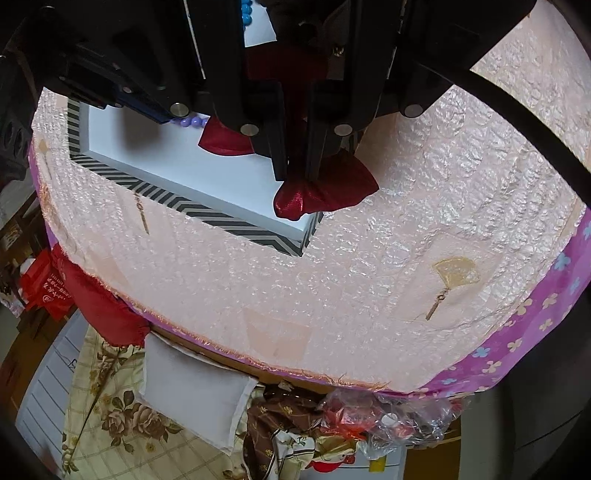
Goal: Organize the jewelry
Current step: 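Release the purple bracelet from the right tool while the left drops the red bow in the box, then withdraw both tools from the box toward the remaining jewelry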
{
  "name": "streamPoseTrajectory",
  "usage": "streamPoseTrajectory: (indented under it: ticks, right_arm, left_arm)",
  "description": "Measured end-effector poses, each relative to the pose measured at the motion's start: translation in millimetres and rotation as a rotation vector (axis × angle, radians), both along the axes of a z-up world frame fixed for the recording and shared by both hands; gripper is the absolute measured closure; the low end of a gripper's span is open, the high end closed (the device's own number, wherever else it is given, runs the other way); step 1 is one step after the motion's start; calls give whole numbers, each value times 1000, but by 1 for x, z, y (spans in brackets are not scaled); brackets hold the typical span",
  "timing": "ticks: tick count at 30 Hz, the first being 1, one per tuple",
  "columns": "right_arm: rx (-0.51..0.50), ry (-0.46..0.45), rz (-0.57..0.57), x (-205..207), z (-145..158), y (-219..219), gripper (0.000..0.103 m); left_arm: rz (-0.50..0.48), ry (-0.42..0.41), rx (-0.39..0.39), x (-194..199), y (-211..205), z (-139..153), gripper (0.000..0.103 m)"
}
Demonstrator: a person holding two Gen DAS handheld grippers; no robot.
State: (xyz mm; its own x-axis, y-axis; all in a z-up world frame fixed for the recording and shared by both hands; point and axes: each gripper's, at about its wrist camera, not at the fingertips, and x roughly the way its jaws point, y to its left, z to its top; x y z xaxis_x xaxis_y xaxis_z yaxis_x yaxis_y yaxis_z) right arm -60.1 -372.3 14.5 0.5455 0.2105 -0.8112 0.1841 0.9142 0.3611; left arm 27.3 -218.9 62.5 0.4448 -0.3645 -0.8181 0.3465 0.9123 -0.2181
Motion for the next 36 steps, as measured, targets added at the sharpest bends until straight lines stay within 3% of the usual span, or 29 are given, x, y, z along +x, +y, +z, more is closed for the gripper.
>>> streamPoseTrajectory:
  ticks: [2, 5, 6, 9, 14, 18, 24, 36]
  right_arm:
    - [3, 17, -16, 1, -4, -1, 94]
    - [34, 30, -35, 0, -7, -4, 81]
    - [40, 22, -40, -4, -5, -5, 74]
    - [39, 6, -46, -13, 2, -7, 70]
    - [29, -34, -45, -42, 23, -7, 68]
    - [8, -77, -42, -73, 40, 0, 62]
    - [0, -118, -58, -122, 58, 15, 53]
    - [-60, -158, -58, -210, 72, 57, 50]
  left_arm:
    - [2, 3, 3, 1, -1, -3, 98]
    - [0, -1, 1, 1, -2, -3, 97]
    - [-2, -3, 5, 0, -2, -3, 91]
    - [-6, 0, -12, -1, 3, 2, 77]
    - [-1, -10, -29, -14, 20, 19, 75]
    - [-8, -64, 9, -38, 33, 33, 75]
    - [-12, -108, 27, -84, 60, 44, 75]
    - [-7, -192, 74, -183, 92, 48, 75]
